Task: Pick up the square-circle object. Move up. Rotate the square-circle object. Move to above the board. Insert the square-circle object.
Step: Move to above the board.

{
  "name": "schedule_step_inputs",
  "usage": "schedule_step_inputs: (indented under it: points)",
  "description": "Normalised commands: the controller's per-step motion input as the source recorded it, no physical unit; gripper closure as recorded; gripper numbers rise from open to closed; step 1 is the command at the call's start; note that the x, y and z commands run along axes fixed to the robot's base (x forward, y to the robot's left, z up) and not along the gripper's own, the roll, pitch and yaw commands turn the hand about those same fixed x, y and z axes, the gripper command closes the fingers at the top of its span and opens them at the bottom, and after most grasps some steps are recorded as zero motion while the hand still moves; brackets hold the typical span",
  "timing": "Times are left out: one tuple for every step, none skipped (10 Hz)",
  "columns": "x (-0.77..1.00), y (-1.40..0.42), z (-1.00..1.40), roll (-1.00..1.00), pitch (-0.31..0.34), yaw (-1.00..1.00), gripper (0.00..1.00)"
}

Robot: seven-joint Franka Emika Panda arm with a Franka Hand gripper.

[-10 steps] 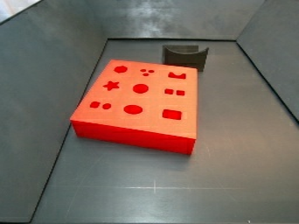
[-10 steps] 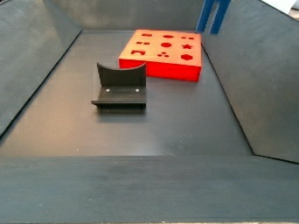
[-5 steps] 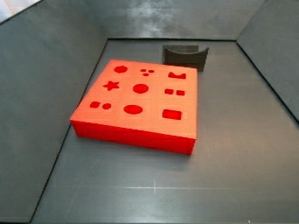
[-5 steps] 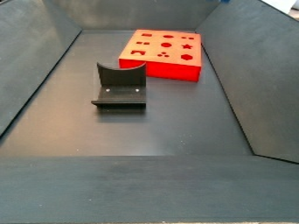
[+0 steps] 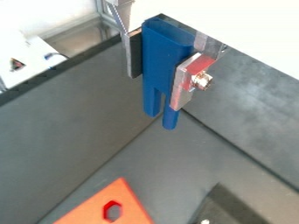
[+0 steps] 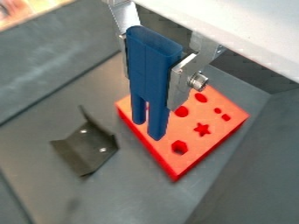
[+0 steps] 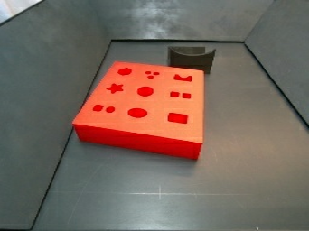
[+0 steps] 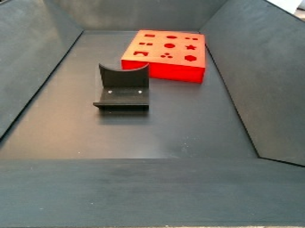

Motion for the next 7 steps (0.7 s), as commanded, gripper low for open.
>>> schedule_step_inputs:
  points:
    - [0.33,-1.0,0.01,0.02,0.311,0.01,1.0]
    - [0.33,-1.0,0.01,0.01,0.182,0.01,1.0]
    - [0.34,-1.0,0.02,0.0,0.145,0.02,1.0]
    - [0.35,-1.0,0.02,0.01,0.126,0.02,1.0]
    - [0.36,-1.0,0.02,0.0,0.129,0.01,1.0]
    - [0.39,-1.0,0.03,0.0,0.138,0.01,1.0]
    - [0.39,-1.0,0.03,0.0,0.139,0.01,1.0]
